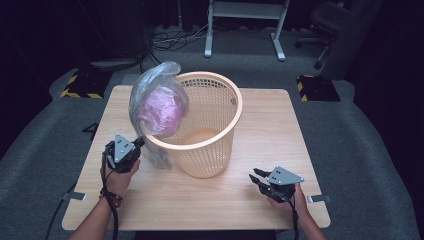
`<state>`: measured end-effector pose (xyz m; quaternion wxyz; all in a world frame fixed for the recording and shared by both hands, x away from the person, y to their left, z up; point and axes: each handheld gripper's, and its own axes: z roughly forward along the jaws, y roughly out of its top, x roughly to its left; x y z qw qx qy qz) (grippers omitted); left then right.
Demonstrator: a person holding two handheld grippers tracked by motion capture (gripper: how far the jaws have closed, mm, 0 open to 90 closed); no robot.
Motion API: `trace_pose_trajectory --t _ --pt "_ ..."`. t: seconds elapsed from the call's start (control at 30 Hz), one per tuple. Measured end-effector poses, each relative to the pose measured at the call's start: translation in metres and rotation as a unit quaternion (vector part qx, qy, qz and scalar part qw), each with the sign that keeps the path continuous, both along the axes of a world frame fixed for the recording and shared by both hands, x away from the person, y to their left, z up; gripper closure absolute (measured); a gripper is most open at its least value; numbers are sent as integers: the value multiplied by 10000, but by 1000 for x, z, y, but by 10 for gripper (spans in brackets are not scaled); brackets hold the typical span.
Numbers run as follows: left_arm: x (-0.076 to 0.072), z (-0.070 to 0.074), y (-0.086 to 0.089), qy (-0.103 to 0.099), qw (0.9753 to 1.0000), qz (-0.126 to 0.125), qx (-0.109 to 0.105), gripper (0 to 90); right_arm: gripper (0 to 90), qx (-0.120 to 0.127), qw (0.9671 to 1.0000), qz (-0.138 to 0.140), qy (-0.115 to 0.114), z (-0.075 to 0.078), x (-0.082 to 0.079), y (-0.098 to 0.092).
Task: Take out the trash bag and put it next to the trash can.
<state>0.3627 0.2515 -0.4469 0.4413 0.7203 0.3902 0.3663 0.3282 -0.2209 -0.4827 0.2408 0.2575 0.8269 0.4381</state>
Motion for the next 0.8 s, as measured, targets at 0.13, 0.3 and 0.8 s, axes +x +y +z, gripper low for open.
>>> trace_pose_trajectory --t 0.13,0.3,0.8 --pt "-4 -2 -14 -10 9994 -317 165 899 701 -4 10000 -9 82 -3 1 0" --pt "-9 -4 -31 -75 9971 -587 488 900 684 26 9999 102 7 0 -3 4" --pt "7 -31 -17 899 9890 -433 1090 812 666 -6 9998 64 174 -4 -1 1"
